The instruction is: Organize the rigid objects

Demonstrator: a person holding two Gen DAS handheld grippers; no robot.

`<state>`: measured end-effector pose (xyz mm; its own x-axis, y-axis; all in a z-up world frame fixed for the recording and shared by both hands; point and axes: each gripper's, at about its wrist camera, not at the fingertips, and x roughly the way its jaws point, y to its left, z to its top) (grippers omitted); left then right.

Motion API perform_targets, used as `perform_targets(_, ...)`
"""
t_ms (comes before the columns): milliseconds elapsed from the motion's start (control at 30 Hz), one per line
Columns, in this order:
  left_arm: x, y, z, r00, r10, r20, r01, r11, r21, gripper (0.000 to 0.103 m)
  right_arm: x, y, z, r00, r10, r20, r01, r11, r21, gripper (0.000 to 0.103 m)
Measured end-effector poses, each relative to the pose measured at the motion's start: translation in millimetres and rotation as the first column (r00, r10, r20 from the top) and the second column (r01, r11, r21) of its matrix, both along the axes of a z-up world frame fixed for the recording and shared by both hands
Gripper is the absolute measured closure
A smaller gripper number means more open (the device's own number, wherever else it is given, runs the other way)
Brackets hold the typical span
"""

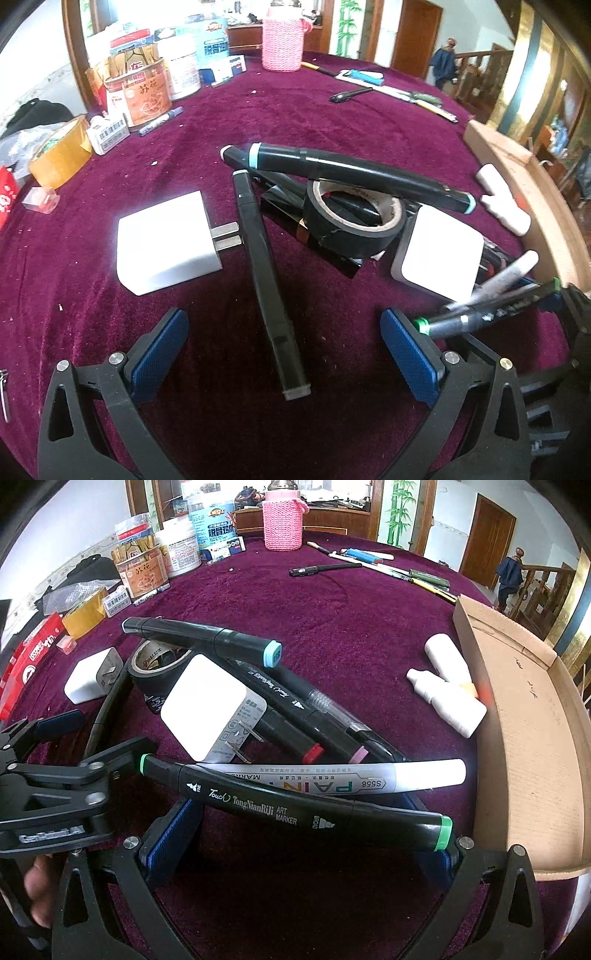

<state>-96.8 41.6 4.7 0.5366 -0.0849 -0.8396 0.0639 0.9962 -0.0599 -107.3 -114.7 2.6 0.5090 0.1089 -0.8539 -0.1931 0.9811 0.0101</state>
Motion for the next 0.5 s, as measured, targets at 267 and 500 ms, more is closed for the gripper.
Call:
perform_targets(267,-35.9,30.6,22.8,0.996,-0.07,0.055,0.074,0.995,-0.072,0.0,0.0,0.2,0.2,1.0,0.0,0.0,0.0,1.0,0.0,0.001)
perform_targets(500,-44.5,56.7,18.8,0.999,-0.022,0.046,0.026,0.997,-0.074,0.0,1.0,-0.1,0.6,1.0,0.001,0.0,-0.001,1.0,0.0,0.001)
